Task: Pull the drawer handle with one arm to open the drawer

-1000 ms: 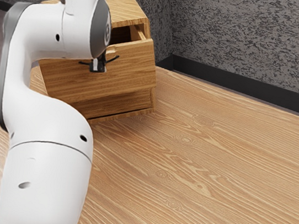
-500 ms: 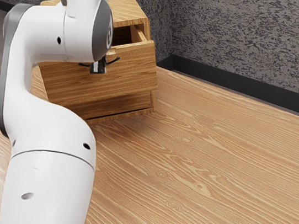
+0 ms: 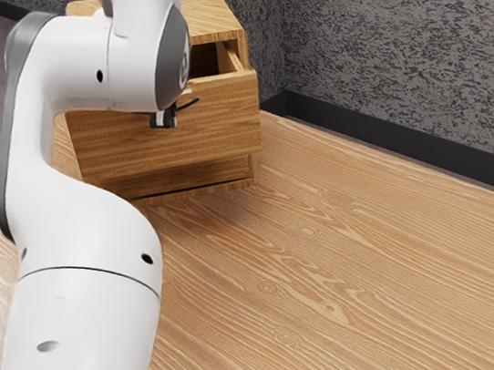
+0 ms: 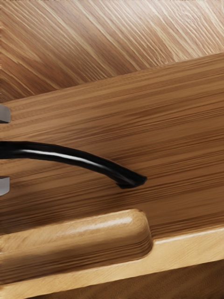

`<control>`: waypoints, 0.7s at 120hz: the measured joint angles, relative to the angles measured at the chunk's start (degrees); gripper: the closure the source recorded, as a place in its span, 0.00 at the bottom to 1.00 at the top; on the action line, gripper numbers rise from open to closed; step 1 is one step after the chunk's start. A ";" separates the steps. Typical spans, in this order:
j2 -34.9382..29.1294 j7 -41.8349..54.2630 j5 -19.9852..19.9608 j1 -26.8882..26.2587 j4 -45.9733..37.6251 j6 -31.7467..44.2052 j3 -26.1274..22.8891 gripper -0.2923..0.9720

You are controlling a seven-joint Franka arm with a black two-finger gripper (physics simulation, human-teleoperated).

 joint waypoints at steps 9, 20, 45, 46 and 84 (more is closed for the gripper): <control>-0.08 -0.01 0.00 -0.07 -0.09 0.01 0.01 0.72; -0.21 -0.02 0.01 -0.24 -0.13 0.02 0.12 0.72; -1.15 -0.12 0.01 -1.77 -0.87 0.00 1.35 0.72; -1.19 -0.13 0.01 -1.86 -0.94 0.00 1.40 0.72; -2.11 -0.28 0.01 -3.61 -2.20 -0.09 2.56 0.72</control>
